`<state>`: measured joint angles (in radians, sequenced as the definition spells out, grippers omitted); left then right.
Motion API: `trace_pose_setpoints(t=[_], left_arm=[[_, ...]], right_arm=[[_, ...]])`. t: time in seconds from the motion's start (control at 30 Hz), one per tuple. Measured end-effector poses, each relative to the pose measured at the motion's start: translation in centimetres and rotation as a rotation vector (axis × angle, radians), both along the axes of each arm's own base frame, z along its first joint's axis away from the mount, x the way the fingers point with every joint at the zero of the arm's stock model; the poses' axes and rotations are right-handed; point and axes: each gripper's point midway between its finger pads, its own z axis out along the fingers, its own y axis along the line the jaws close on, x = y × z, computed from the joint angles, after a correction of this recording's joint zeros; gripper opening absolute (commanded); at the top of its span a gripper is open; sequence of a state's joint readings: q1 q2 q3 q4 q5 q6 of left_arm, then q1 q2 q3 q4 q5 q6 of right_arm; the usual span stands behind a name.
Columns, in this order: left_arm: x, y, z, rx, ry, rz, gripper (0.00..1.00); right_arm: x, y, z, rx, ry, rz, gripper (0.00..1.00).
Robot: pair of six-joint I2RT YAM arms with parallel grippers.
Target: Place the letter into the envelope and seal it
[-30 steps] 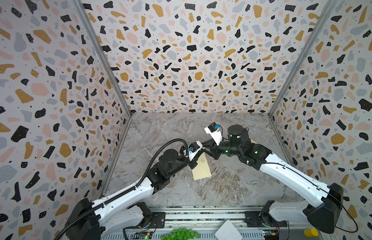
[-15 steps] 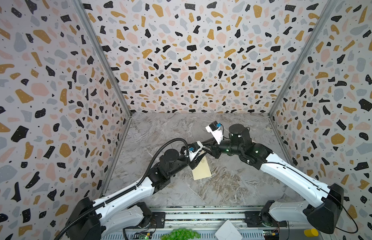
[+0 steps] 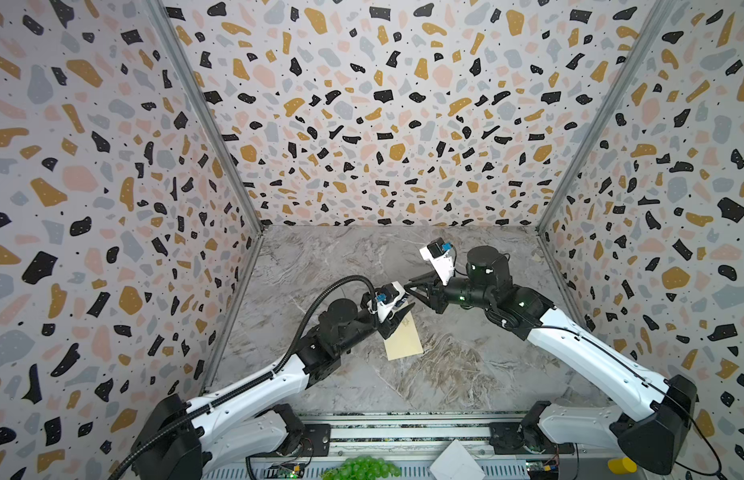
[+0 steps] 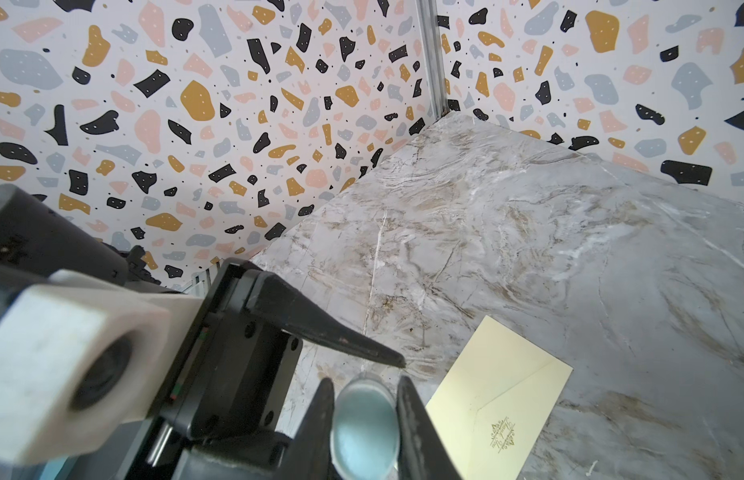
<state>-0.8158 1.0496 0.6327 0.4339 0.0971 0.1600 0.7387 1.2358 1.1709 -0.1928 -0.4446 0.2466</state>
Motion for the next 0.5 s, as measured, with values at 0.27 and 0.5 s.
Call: trace_pose_setpoints(t=[0.27, 0.5], left_arm=[[0.13, 0.03, 0.07, -0.007, 0.002, 0.007, 0.08], [0.17, 0.01, -0.01, -0.007, 0.006, 0.009, 0.00]], right_arm=[[0.00, 0.03, -0.10, 0.002, 0.003, 0.000, 0.11], [0.09, -0.33, 0.14, 0.006, -0.007, -0.004, 0.49]])
